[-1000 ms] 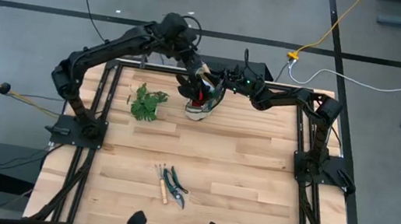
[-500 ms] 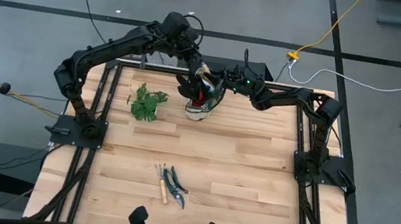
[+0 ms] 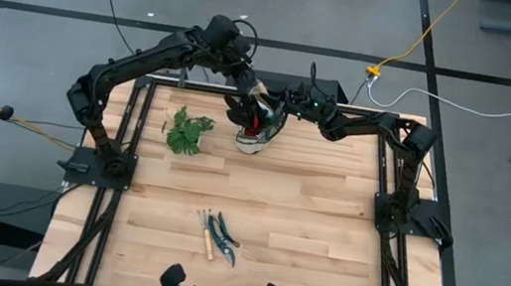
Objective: Pick & Place Garden tools in Gardening bag
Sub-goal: Put the top brown hand rake into the white gardening bag
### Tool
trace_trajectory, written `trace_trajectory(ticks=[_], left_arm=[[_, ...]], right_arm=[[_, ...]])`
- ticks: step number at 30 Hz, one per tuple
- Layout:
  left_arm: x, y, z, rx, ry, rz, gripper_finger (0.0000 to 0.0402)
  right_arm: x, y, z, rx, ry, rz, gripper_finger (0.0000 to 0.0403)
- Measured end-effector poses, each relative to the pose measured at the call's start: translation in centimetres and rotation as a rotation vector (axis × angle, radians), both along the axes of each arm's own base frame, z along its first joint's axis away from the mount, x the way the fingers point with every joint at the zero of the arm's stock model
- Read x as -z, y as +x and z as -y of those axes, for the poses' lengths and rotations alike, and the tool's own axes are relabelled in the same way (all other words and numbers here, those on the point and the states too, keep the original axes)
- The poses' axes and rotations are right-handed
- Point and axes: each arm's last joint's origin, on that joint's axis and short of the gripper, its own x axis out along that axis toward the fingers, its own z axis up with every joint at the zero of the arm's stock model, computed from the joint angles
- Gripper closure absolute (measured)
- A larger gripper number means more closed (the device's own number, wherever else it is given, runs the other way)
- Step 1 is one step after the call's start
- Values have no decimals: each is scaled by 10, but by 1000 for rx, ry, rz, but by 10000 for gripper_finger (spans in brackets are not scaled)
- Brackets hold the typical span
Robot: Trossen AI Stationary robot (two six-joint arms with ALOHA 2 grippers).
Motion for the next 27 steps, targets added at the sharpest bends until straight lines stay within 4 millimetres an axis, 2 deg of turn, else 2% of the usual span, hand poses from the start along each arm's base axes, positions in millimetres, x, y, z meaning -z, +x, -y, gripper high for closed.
trace_trajectory(ticks=[7, 12, 16, 21, 27], left_arm=[[0, -1, -4, -21, 37, -9, 235], [3, -1, -10, -56, 54, -18, 213], [6, -2, -16, -63, 47, -16, 212], [9, 6, -20, -21, 47, 38, 221], [23, 14, -26, -1, 8, 25, 242]], right_arm=[[0, 0, 0, 0, 0, 0, 351], [0, 0, 0, 0, 0, 0, 351], [0, 0, 0, 0, 0, 1, 351], [0, 0, 0, -1, 1, 1, 351], [0, 0, 0, 1, 5, 1, 350]])
